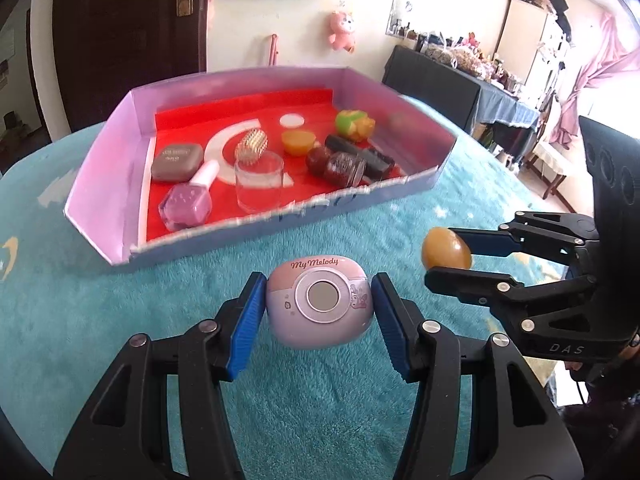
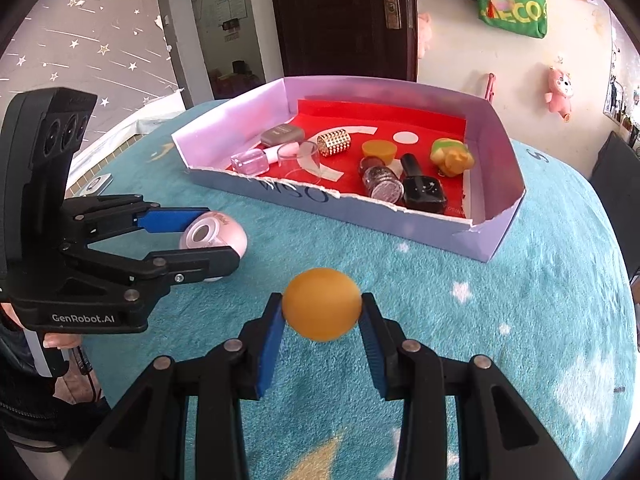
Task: Organize rigid objects
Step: 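Carry the pink compact and orange compact into the pink box and open both tools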
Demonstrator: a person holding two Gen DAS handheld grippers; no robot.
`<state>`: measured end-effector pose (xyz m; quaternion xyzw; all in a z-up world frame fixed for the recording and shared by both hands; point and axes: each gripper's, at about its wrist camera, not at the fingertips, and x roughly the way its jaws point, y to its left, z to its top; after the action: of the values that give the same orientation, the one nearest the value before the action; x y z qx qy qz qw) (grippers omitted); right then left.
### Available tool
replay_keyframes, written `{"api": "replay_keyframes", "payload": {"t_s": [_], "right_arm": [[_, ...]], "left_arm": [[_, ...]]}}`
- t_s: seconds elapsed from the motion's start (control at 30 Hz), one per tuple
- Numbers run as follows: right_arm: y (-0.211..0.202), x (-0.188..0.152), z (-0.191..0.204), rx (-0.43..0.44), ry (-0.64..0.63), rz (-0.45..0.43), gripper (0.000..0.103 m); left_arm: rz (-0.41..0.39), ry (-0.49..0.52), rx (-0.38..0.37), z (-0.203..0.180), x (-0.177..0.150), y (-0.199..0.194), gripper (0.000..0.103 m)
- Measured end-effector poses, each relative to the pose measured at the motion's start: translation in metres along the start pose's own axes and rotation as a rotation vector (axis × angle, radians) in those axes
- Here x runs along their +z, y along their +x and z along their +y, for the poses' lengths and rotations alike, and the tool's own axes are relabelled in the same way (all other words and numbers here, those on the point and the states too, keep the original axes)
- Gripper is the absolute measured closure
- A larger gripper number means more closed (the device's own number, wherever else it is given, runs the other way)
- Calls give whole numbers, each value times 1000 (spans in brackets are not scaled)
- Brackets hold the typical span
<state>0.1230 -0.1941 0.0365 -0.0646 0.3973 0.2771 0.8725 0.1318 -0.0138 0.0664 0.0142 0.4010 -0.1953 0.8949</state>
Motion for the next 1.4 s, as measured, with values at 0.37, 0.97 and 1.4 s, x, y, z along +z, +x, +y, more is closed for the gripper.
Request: {"api": "replay_keyframes", "payload": {"t_s": [0.37,0.97,1.4], "right_arm": [[-7,89,-23,6,-31,-72,63],[121,191,-85,-100,-49,198,63],[160,197,-85,-142,-81,336,63]], "left_arm": [[-24,28,-10,33,105,12,51],[226,-17,52,91,173,137,51],[270,-31,84,95,168,155,51]]}}
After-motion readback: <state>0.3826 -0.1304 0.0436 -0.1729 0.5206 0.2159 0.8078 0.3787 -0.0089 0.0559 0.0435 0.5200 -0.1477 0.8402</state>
